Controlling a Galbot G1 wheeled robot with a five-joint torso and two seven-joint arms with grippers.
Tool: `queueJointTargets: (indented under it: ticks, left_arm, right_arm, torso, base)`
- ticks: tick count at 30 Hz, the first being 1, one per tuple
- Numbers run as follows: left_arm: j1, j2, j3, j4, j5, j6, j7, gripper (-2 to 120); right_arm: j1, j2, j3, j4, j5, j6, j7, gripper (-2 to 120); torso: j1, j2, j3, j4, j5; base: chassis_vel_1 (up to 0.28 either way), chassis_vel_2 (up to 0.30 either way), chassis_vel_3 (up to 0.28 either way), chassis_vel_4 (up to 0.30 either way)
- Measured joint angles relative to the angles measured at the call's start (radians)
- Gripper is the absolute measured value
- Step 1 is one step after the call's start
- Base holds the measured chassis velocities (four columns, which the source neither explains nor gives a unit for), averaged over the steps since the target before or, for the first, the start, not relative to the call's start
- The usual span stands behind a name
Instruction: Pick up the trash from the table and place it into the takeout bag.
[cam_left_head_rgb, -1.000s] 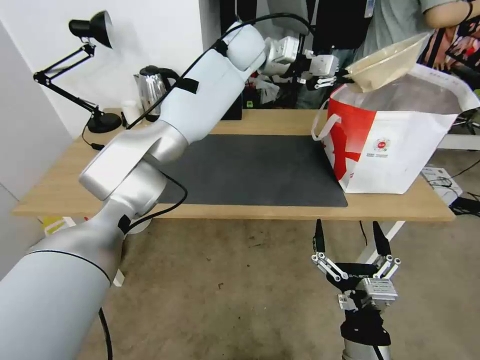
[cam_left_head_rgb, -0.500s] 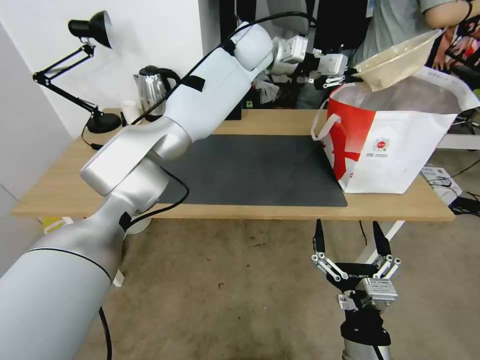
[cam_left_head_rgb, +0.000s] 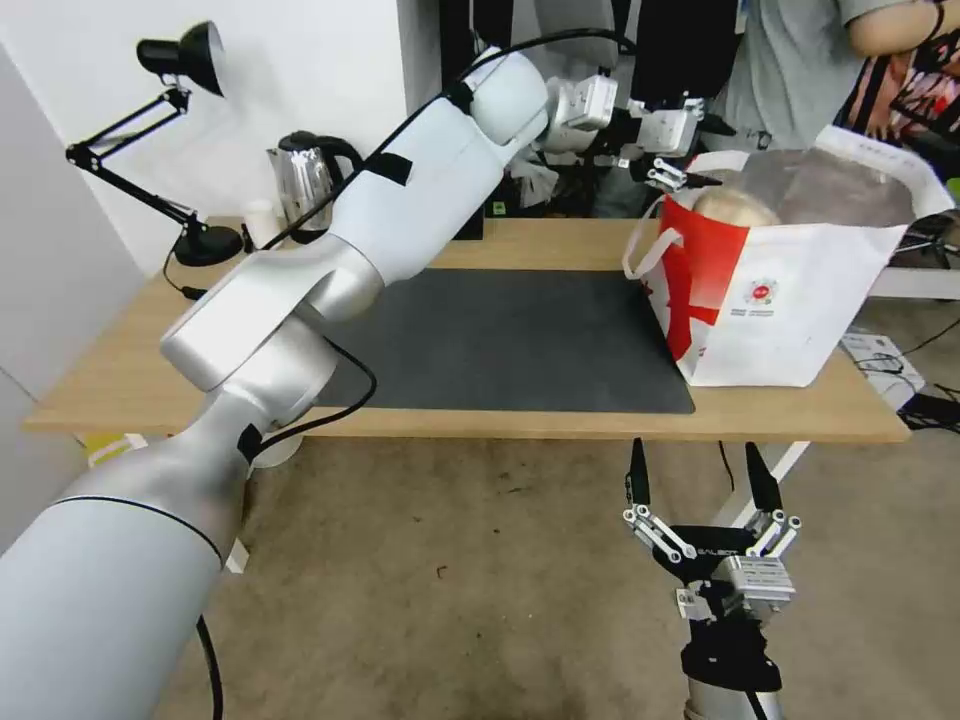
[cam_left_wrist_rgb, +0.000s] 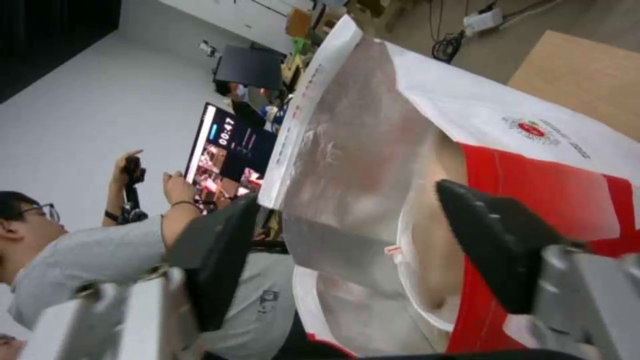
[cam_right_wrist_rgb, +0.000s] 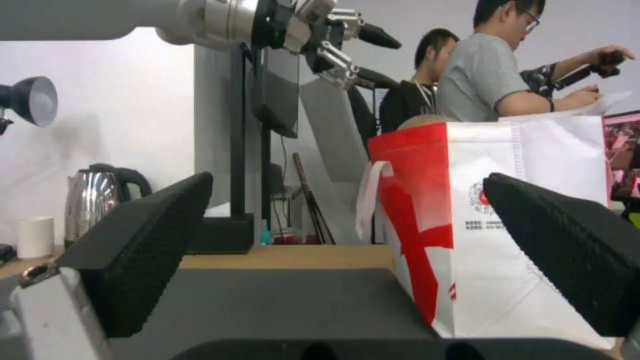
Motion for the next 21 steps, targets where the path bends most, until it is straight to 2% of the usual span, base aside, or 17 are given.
queueJointTargets:
  ticks: [1,2,6,8,11,13,16,17,19,20,21]
  left_arm:
    - [0.001,0.007,-0.001,-0.007,0.0,0.0,0.001,79]
    - [0.001,0.007,-0.001,-0.007,0.0,0.0,0.001,79]
    - [0.013,0.046,-0.005,-0.042,-0.015,0.006,0.002,97]
    - [0.017,0.053,-0.008,-0.048,-0.019,0.008,0.002,99]
    - [0.036,0.108,-0.024,-0.111,-0.064,0.034,0.002,100]
    - [0.038,0.117,-0.026,-0.121,-0.073,0.039,0.002,100]
    - [0.052,0.19,-0.048,-0.203,-0.133,0.092,0.0,100]
    - [0.052,0.19,-0.048,-0.203,-0.133,0.092,0.0,100]
    - [0.081,0.286,-0.063,-0.311,-0.211,0.164,-0.026,100]
    - [0.093,0.313,-0.065,-0.343,-0.233,0.187,-0.04,100]
    - [0.093,0.313,-0.065,-0.343,-0.233,0.187,-0.04,100]
  right_arm:
    - [0.0,0.0,0.0,0.0,0.0,0.0,0.0,100]
    - [0.0,0.0,0.0,0.0,0.0,0.0,0.0,100]
    - [0.0,0.0,0.0,0.0,0.0,0.0,0.0,100]
    - [0.0,0.0,0.0,0.0,0.0,0.0,0.0,100]
    - [0.0,0.0,0.0,0.0,0.0,0.0,0.0,100]
    - [0.0,0.0,0.0,0.0,0.0,0.0,0.0,100]
    - [0.0,0.0,0.0,0.0,0.0,0.0,0.0,100]
    - [0.0,0.0,0.0,0.0,0.0,0.0,0.0,100]
    - [0.0,0.0,0.0,0.0,0.0,0.0,0.0,100]
    - [0.0,0.0,0.0,0.0,0.0,0.0,0.0,100]
    - [0.0,0.0,0.0,0.0,0.0,0.0,0.0,100]
  torso:
    - [0.0,0.0,0.0,0.0,0.0]
    - [0.0,0.0,0.0,0.0,0.0]
    - [0.0,0.0,0.0,0.0002,-0.0001]
    - [0.0,0.0,0.0,0.0003,-0.0002]
    - [0.0,0.0,0.0,-0.0002,-0.0001]
    - [0.0,0.0,0.0,-0.0001,-0.0002]
    - [0.0,0.0,0.0,0.0003,-0.0004]
    - [0.0,0.0,0.0,0.0003,-0.0004]
    - [0.0,0.0,0.0,0.0002,-0.0004]
    - [0.0,0.0,0.0,0.0002,-0.0005]
    - [0.0,0.0,0.0,0.0002,-0.0005]
  base:
    - [0.0,0.0,0.0,0.0]
    - [0.0,0.0,0.0,0.0]
    - [0.0,0.0,0.0,0.0]
    - [0.0,0.0,0.0,0.0]
    - [0.0,0.0,0.0,0.0]
    - [0.0,0.0,0.0,0.0]
    - [0.0,0.0,0.0,0.0]
    - [0.0,0.0,0.0,0.0]
    - [0.0,0.0,0.0,0.0]
    - [0.0,0.0,0.0,0.0]
    - [0.0,0.0,0.0,0.0]
